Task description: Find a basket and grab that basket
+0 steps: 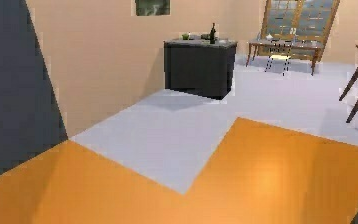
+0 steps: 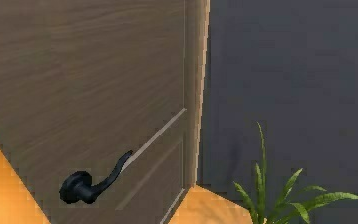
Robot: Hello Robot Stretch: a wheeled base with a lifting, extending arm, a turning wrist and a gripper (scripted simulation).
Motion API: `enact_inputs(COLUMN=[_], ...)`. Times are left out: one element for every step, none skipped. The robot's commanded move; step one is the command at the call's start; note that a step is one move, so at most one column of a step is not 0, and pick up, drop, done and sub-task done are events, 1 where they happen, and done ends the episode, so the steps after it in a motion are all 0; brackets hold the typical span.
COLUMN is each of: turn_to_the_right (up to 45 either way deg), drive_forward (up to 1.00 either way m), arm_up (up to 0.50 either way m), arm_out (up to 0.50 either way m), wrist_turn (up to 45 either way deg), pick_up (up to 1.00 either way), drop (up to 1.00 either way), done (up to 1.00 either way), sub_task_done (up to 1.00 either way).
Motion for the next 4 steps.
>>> enact_inputs(turn_to_the_right=[-3.0, 0.0, 33.0, 0.0], drive_forward=[0.00, 0.35, 0.00, 0.40], arm_up=[0.00, 0.00, 0.00, 0.00], arm_out=[0.00, 0.00, 0.00, 0.00], wrist_turn=[0.0, 0.0, 0.0, 0.0], pick_up=[0.00, 0.00, 0.00, 0.00], drop=[0.00, 0.00, 0.00, 0.00], done=[0.00, 0.00, 0.00, 0.00], sub_task_done=[0.00, 0.00, 0.00, 0.00])
